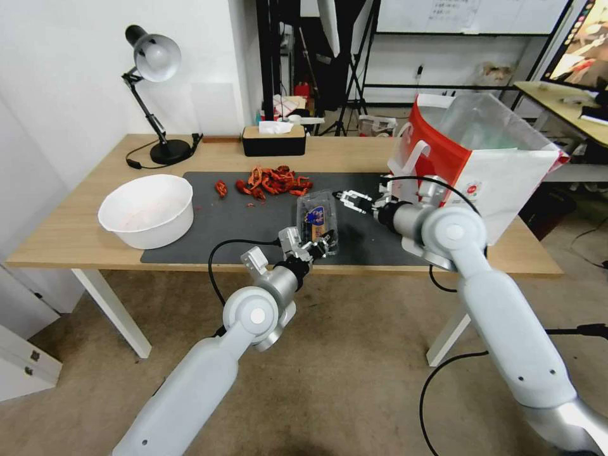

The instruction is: Close the takeout container lid, then place the container into the takeout bag.

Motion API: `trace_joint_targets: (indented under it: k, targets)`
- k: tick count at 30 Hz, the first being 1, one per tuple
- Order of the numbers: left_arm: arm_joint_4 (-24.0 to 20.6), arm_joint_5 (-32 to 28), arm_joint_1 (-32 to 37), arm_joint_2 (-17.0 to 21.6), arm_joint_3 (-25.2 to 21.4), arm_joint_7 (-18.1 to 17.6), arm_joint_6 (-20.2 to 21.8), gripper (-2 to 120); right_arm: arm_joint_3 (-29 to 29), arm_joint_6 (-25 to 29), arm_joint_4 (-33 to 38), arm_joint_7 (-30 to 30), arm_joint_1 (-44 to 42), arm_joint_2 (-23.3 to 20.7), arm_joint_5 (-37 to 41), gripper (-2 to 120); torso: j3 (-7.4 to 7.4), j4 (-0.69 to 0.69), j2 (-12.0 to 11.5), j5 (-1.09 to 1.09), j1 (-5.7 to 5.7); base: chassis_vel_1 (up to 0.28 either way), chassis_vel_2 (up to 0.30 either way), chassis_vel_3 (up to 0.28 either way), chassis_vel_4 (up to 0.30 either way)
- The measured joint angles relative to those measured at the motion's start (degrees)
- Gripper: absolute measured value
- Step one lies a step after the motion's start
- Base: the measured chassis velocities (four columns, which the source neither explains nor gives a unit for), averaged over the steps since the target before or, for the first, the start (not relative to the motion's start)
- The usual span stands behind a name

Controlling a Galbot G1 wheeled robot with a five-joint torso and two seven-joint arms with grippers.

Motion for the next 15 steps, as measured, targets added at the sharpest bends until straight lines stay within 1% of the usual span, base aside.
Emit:
trace_joint_targets:
  k: [9, 15]
  targets:
    - [-0.01, -0.02, 0.43, -0.02, -0.13, 0.06, -0.08, 0, -3.61, 0.15, -2.34, 3.48, 2.24, 0.54, 4.22, 100, 0.00, 0.00, 0.00, 0.00, -0.01, 0.000, 0.000, 0.000, 0.000]
    - [-0.15, -0.04, 0.47, 0.06, -0.26, 0.08, -0.14, 0, -4.84, 0.20, -3.34, 4.96, 3.20, 0.84, 6.02, 100, 0.00, 0.00, 0.00, 0.00, -0.01, 0.000, 0.000, 0.000, 0.000]
